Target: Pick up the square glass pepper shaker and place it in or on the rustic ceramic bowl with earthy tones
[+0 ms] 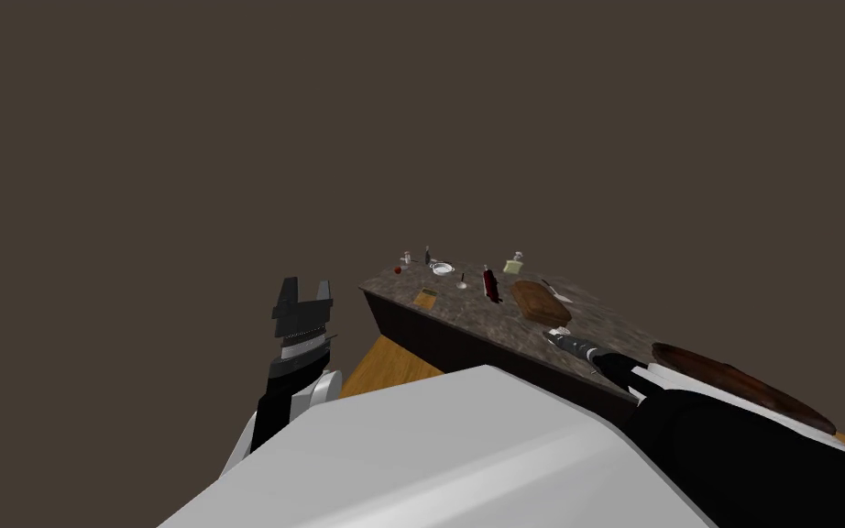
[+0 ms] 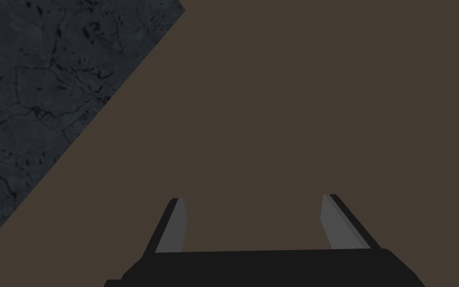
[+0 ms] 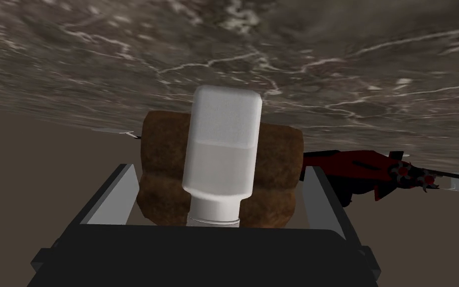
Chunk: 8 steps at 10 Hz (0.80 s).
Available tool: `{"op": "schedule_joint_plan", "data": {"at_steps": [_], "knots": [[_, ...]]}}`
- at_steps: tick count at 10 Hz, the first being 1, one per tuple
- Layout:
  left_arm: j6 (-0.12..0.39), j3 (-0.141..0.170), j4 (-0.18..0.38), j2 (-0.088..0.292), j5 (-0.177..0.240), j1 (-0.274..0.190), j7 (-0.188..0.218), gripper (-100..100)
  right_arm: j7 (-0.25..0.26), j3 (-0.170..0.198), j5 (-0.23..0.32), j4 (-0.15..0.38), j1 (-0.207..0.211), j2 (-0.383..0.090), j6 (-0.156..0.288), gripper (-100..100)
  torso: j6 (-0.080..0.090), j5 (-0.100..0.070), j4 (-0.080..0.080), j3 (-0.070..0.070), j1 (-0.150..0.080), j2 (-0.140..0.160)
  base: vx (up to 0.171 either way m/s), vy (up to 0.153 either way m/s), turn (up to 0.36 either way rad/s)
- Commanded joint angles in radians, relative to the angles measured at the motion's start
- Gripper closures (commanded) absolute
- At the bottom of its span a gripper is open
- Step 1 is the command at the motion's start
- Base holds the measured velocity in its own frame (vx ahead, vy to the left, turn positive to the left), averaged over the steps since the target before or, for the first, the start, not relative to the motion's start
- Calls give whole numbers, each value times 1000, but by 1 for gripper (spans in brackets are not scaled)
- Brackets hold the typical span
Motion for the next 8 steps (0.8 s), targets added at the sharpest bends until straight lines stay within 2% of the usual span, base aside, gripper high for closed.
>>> {"op": "schedule_joint_plan", "data": {"at_steps": [1, 2, 3, 4, 5, 6, 8], "knots": [[0, 0, 0, 0, 0, 0, 0, 0, 0, 0, 0, 0, 0, 0, 0, -100, 0, 0, 0, 0, 0, 0, 17, 37, 6], [0, 0, 0, 0, 0, 0, 0, 0, 1, -1, 0, 0, 2, -2, 4, 0, 0, -1, 0, 1, -2, 1, 3, 7, -2], [0, 0, 0, 0, 0, 0, 0, 0, 5, 10, 10, 27, -18, 16, -3, -100, 0, -1, 0, 1, -4, 2, 19, -22, 84], [0, 0, 0, 0, 0, 0, 0, 0, 8, 16, 15, 44, -30, 27, -8, -100, 0, -2, 0, 1, -7, 1, 48, -52, 93], [0, 0, 0, 0, 0, 0, 0, 0, 6, 13, 11, 34, -24, 20, -4, -100, 0, -2, 0, 0, -9, 0, 24, -26, 19], [0, 0, 0, 0, 0, 0, 0, 0, 7, 14, 13, 36, -26, 22, -5, 100, 0, -2, 0, 0, -8, 1, 4, -5, -4], [0, 0, 0, 0, 0, 0, 0, 0, 6, 12, 12, 37, -26, 21, -3, 100, -1, -3, 0, 1, -6, 2, 1, -4, -6]]}}
